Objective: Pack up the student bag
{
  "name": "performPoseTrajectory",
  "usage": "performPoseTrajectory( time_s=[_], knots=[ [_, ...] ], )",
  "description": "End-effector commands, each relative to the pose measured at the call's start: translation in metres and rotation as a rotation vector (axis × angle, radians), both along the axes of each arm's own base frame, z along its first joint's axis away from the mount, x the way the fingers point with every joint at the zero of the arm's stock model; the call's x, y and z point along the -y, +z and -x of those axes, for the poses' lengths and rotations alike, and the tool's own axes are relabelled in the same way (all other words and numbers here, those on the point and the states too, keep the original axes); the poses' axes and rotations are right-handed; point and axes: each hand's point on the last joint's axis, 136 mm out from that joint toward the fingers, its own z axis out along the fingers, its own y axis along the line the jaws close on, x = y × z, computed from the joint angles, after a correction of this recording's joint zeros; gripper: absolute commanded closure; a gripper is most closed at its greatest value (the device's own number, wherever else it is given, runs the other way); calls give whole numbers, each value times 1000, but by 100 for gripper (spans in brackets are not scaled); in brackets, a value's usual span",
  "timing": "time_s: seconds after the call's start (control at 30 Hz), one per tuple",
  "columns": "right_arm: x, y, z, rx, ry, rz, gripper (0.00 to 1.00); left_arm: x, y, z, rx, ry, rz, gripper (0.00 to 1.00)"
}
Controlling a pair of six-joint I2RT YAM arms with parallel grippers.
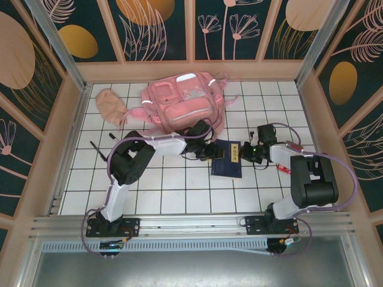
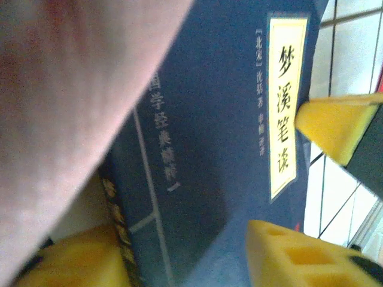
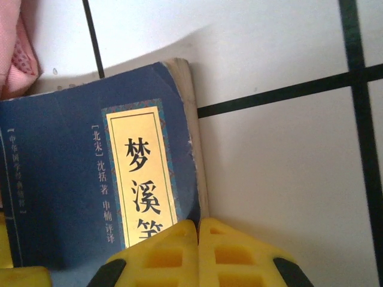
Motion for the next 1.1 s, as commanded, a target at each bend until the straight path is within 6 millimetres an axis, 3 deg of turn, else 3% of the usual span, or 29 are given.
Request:
performPoseTrajectory(
  time_s=[0.0, 0.03, 0.13, 0.2, 0.23, 0.3, 0.5, 0.57, 0.63, 0.7, 0.8, 0.97, 1.07],
  knots=[
    [-24, -26, 46, -181, 107, -75, 100, 25, 32, 26, -13, -123, 146, 60],
    [-24, -26, 46, -178, 107, -76, 100, 23, 32, 25, -11, -108, 136, 62],
    [-25, -23, 45, -161, 107, -76, 100, 12, 32, 16, 14, -43, 88, 82],
    [-26, -17, 43, -134, 106, -83, 89, 4, 40, 8, 42, 7, 72, 91],
    [-26, -11, 40, -106, 102, -88, 78, 1, 50, 5, 66, 27, 77, 94],
    [-28, 5, 35, -37, 97, -105, 68, -2, 77, -1, 130, 51, 102, 98],
    [-28, 77, 15, 205, 29, -160, 53, -28, 157, -19, 292, 158, 140, 100],
    [-30, 107, 15, 275, 15, -208, 37, -40, 182, -22, 339, 222, 160, 100],
    [-28, 131, 20, 299, -40, -252, 35, -44, 204, -22, 362, 267, 218, 100],
    [-28, 153, 30, 280, -107, -323, 32, -44, 227, -17, 362, 291, 320, 100],
    [-23, 167, 46, 175, -235, -390, 20, -40, 250, -9, 319, 314, 466, 100],
    [-21, 184, 60, 120, -322, -456, 18, -9, 254, 9, 175, 199, 591, 100],
    [-21, 188, 64, 93, -367, -509, 18, 5, 261, 20, 209, 170, 620, 100]
  ],
)
